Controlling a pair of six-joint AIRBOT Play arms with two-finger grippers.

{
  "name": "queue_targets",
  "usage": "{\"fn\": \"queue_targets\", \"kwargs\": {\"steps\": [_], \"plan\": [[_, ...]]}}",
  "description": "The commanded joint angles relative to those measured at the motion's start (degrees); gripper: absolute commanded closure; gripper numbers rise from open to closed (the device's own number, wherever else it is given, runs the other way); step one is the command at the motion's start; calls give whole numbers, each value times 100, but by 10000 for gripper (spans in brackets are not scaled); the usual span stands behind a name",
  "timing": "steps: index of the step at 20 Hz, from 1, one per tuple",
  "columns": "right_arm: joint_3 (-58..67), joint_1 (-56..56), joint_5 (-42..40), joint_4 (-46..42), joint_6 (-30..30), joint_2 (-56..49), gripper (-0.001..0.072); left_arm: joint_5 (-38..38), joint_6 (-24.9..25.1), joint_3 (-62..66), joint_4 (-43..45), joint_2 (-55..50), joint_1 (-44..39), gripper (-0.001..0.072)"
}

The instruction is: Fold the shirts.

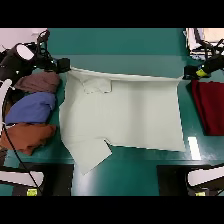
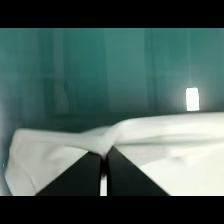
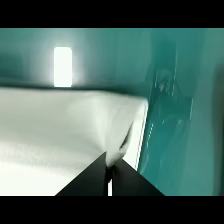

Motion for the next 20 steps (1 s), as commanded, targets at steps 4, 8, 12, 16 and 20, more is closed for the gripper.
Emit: {"fn": "queue_targets", "kwargs": {"steps": [4,8,12,16,20], "plan": [[424,4,402,-90,-61,-188,699,-1078,203,507,37,-190,306,682],[-894,85,127,-87,-59,302,699,-2050,387,103,280,-186,304,683],[-2103,105,-291,227,-57,726,698,-1805,343,-776,280,-186,306,682],[-2684,74,-654,780,-57,1038,409,-1711,-142,-1272,286,-179,306,116],[-2726,-177,-111,811,-57,1604,298,-2197,-236,-1379,640,496,310,104]]}}
